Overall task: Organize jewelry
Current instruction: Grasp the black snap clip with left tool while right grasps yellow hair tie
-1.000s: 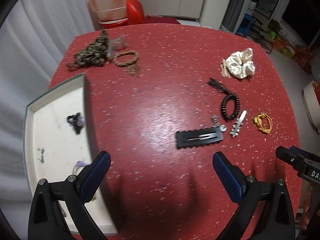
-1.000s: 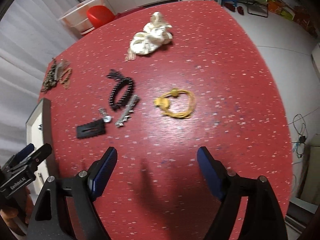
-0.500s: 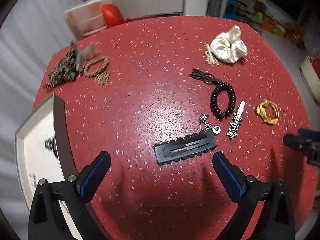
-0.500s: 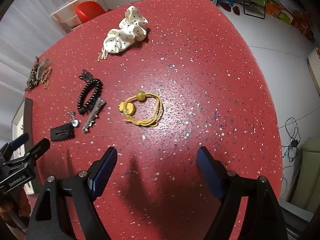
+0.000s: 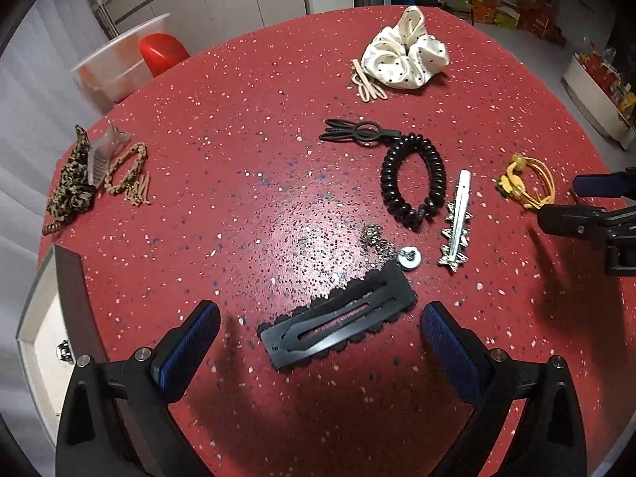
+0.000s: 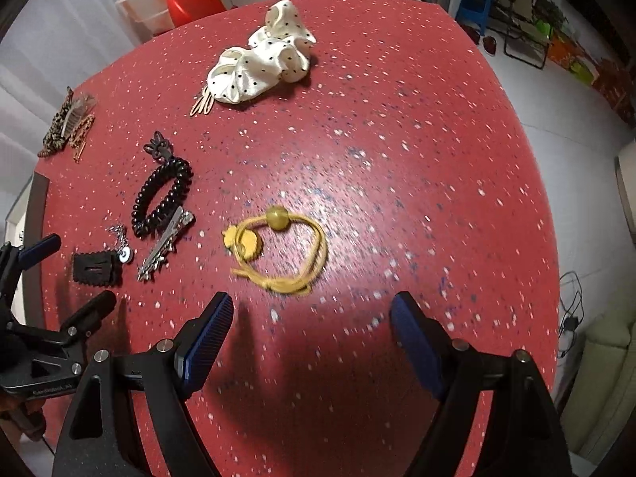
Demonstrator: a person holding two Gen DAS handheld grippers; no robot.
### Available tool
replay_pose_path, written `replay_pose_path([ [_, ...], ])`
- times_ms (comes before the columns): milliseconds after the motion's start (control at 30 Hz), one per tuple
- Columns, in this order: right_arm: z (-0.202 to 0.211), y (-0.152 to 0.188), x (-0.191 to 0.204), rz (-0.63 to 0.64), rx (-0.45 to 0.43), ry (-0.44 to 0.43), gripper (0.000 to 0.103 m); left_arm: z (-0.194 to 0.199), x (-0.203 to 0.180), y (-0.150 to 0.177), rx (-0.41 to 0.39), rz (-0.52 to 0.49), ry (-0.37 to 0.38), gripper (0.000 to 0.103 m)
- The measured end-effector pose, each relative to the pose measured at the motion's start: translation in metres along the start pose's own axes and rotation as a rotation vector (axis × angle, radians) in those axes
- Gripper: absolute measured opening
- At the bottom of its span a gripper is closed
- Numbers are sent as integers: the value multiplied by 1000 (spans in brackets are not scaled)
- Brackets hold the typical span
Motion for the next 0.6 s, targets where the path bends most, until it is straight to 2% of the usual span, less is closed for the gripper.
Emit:
replay_pose_path([
  [300,-18,-18,24,62,-37,58,84,-9,2,-9,-9,39,29,100],
  [367,-19,-19,27,72,-43,67,84,-8,-1,-11,-13,46,52,88],
  [500,-20,-20,30,68,-48,68,84,-6,-8,-10,-14,42,49,76],
  [533,-15,-13,27,67,-50,68,82,-5,-10,-11,-17,47,73,63],
  [567,-14,-13,27,68,-55,69,80,-2,-13,-9,-16,49,74,56],
  [600,-12,-13,26,70,-61,66,73,-1,-14,-9,-12,51,62,53],
])
Point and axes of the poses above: each gripper's, at about its wrist camera, not at the fingertips, and z roughly against the way its jaws point, x to its left, y to its underside, the point moved 6 cm from there along -z, roughly the way its jaws point, and after that the axes turned 2 degrees about -z, right-handed, at the moved point
